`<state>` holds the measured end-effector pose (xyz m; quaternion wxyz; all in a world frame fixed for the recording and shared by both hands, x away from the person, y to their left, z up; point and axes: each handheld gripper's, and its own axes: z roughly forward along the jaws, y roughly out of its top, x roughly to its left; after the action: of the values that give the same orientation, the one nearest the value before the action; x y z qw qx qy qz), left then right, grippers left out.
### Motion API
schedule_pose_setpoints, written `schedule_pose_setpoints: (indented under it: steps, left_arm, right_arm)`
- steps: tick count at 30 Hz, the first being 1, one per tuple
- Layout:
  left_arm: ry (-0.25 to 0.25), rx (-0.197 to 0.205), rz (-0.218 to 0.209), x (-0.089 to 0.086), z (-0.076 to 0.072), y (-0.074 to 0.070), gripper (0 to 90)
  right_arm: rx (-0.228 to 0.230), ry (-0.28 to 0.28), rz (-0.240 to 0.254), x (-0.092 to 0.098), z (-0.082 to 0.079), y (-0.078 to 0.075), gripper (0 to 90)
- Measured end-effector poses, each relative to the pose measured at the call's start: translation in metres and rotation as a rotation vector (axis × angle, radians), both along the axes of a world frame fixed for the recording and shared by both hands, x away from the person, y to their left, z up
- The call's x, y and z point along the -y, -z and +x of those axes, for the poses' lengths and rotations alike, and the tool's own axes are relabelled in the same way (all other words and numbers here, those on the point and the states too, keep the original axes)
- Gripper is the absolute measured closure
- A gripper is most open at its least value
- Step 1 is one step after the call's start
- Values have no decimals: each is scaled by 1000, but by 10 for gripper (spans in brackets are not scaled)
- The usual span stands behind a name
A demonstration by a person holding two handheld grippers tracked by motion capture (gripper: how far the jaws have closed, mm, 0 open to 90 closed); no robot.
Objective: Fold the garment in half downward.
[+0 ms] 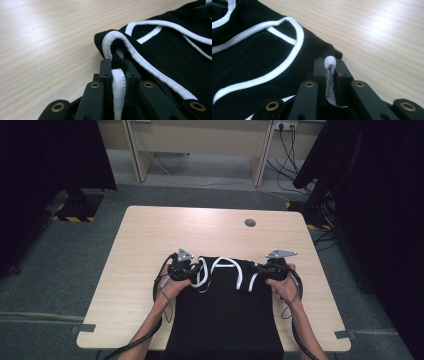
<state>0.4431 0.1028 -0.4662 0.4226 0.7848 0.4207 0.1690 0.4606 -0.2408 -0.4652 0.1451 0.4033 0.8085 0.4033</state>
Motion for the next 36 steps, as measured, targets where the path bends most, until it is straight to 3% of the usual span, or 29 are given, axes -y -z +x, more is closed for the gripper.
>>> schedule_pose_setpoints:
  steps: [3, 4, 6, 19, 20, 22, 27, 36]
  left_arm:
    - [3, 2, -3, 0, 2, -3, 813]
    - [34, 35, 7, -1, 5, -4, 815]
    - [27, 36, -6, -2, 6, -6, 817]
    - [12, 23, -15, -12, 14, -14, 831]
    - [-6, 5, -14, -12, 13, -14, 831]
    - [-13, 7, -20, -13, 15, -16, 831]
    - [-24, 23, -22, -15, 18, -22, 831]
    - [-42, 6, -37, -16, 27, -23, 831]
  right_arm:
    - [6, 4, 12, 2, -1, -3, 828]
    - [10, 4, 16, 3, -2, -4, 828]
    - [20, 2, 18, 2, -3, -6, 828]
    - [54, -1, 28, 0, -6, -20, 831]
    - [56, -3, 28, -1, -6, -21, 831]
    - [58, -6, 25, -2, -6, -24, 832]
    - [67, -10, 29, -6, 0, -32, 834]
    - [60, -2, 44, -6, 8, -39, 836]
